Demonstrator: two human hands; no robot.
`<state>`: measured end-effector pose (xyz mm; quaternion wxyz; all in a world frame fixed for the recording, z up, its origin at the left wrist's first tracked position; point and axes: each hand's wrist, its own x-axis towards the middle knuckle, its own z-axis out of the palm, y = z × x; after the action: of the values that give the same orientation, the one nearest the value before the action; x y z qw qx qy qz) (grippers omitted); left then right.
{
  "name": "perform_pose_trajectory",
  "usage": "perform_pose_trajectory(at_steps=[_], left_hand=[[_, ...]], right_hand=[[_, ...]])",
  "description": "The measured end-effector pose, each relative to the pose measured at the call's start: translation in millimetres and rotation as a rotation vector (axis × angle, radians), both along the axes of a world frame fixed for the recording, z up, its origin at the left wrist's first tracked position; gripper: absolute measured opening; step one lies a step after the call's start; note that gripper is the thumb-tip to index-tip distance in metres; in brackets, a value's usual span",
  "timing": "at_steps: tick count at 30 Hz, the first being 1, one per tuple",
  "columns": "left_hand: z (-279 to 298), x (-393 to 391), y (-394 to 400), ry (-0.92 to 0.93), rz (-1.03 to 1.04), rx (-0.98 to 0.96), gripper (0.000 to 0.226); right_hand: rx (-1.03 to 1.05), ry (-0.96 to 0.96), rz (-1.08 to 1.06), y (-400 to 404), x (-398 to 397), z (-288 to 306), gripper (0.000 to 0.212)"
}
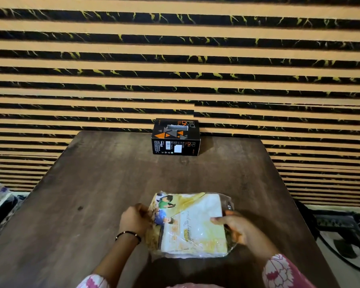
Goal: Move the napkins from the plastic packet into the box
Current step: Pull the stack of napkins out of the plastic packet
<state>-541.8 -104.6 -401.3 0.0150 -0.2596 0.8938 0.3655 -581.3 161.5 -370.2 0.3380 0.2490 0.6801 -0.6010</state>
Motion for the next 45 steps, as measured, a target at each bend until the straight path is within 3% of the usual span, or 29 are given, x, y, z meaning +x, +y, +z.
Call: perform_pose_trajectory(at_steps=[3, 6, 8, 15, 17, 19, 21, 23, 25, 26, 28, 32, 36, 42, 45], left_hand=[[0, -2, 7, -0.038, -0.028, 0.067, 0.008], [-3, -5, 20, -0.135, -0.047, 0.141, 0.024], [-3, -7, 23, -0.115, -0.037, 0.099, 0.017], [0, -6, 7, -0.073, -0.057, 0.002, 0.019], [-3, -7, 15, -0.125, -0.036, -0.060, 0.062], [-4, -5, 32, 0.023, -0.146, -0.327, 0.084], [-6, -3, 51, 0.191, -0.424, -0.528, 0.078], [-12, -2, 62, 0.148, -0.630, -0.529, 0.086], [-34, 2, 56, 0.060, -0.646, -0.474, 0.093], [-41, 5, 50, 0.080, -0.637, -0.489, 0.089], [-51, 14, 41, -0.062, -0.666, -0.460, 0.073], [-58, 15, 43, -0.039, -0.654, -0.430, 0.070], [-59, 11, 50, 0.131, -0.674, -0.488, 0.069], [-70, 10, 19, -0.046, -0.683, -0.599, 0.066], [-58, 9, 31, -0.023, -0.689, -0.583, 0.067]], right_hand=[[-0.018, -0.009, 0.025, 3, 1, 2, 0.027], [-0.046, 0.021, 0.025, -6, 4, -2, 0.018], [-0.021, 0.056, -0.007, -12, 6, -3, 0.020], [-0.019, 0.021, -0.131, 17, 0, -5, 0.085], [-0.043, 0.018, -0.070, 16, -2, -6, 0.098], [-0.059, 0.029, -0.048, 8, -1, -8, 0.101], [-0.043, 0.061, -0.047, -1, -1, -11, 0.096], [-0.037, 0.094, -0.057, 0, -1, -14, 0.083], [-0.033, 0.116, -0.080, 11, 1, -9, 0.059], [-0.024, 0.119, -0.102, 19, 2, -4, 0.043], [-0.051, 0.133, -0.122, 35, 1, 1, 0.023], [-0.072, 0.091, -0.045, 41, -1, -5, 0.041], [0.002, 0.107, -0.045, 24, 1, -7, 0.035], [0.035, 0.023, -0.044, 63, -2, 3, 0.037], [0.049, 0.051, -0.072, 64, -2, 1, 0.032]])
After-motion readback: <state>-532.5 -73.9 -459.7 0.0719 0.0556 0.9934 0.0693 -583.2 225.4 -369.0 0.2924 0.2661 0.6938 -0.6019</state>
